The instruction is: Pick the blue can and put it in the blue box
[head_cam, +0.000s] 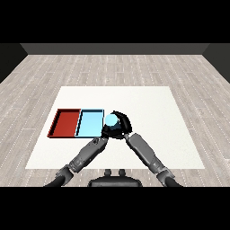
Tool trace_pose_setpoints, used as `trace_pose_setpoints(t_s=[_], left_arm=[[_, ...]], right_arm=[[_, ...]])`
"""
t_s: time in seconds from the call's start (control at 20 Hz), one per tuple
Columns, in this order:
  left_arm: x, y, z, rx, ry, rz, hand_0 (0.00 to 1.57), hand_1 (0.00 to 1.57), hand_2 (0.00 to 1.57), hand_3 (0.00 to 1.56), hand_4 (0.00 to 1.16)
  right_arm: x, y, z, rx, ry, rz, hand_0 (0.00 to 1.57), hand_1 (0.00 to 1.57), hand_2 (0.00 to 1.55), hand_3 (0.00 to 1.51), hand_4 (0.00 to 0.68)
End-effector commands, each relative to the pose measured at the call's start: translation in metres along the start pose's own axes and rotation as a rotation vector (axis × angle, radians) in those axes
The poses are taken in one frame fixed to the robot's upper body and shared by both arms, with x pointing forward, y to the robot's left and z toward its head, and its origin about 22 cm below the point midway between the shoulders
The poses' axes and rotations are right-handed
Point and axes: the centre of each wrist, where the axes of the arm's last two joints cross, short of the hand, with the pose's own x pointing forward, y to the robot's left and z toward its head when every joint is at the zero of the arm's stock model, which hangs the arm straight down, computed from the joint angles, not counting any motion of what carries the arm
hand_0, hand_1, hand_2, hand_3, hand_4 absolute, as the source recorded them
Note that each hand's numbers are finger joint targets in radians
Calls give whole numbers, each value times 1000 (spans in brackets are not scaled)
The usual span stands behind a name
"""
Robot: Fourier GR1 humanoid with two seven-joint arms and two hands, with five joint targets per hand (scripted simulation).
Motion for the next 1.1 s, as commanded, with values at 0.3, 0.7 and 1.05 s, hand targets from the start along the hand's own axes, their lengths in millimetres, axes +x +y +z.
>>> trace_pose_setpoints(t_s=[0.3, 0.7, 1.05], left_arm=[[14, -9, -22, 116, 36, -44, 1571, 1571, 1559, 1463, 1125], [3, -9, 0, 140, 10, -70, 1571, 1571, 1558, 1472, 1142], [8, -5, -14, 146, 11, -83, 1571, 1571, 1559, 1466, 1138]], right_arm=[[-7, 18, 3, 14, -3, -45, 1419, 1419, 1457, 1372, 529], [-10, 14, 4, 13, 6, -46, 1425, 1425, 1464, 1376, 522], [-1, 4, 1, -13, 29, 41, 0, 0, 0, 0, 0]])
